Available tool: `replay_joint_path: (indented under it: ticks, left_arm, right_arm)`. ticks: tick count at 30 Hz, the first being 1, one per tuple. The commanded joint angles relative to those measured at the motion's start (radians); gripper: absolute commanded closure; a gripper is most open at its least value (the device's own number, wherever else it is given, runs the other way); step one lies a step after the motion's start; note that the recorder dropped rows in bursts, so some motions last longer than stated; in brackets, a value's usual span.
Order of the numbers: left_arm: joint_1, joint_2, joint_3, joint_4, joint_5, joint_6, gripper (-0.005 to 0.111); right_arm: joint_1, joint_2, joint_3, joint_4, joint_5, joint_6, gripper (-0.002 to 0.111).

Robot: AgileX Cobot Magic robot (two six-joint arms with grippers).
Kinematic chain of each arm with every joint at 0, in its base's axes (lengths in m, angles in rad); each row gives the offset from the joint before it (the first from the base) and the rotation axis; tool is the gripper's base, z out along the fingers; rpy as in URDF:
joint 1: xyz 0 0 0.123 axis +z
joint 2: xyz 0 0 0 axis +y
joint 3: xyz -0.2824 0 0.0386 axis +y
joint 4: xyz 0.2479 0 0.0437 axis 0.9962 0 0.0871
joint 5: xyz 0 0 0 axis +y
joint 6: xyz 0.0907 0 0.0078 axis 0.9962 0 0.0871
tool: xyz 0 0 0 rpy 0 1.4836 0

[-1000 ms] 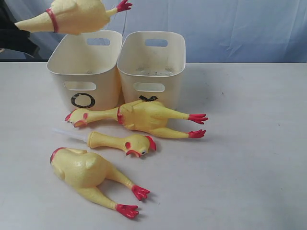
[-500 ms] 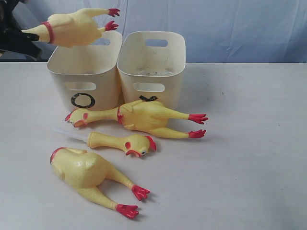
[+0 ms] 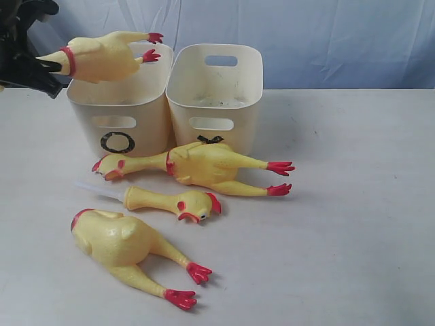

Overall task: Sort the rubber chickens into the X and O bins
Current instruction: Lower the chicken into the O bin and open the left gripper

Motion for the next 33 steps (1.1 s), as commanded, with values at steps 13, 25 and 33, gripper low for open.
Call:
replay_joint_path:
  ticks: [13, 25, 33]
  left_arm:
    - [-0.001, 0.034, -0.012, -0.033, -0.053, 0.003, 0.107]
    - [-0.001, 0.034, -0.012, -0.047, -0.067, 0.021, 0.107]
    - [-0.001, 0.034, -0.012, -0.047, -0.067, 0.033, 0.107]
  right_arm:
    - [-0.003, 0.000, -0.001, 0.001, -0.012, -0.004, 0.108]
    - [-0.003, 0.000, -0.001, 0.001, -0.010, -0.004, 0.108]
    - [-0.003, 0.000, -0.001, 0.001, -0.010, -0.004, 0.108]
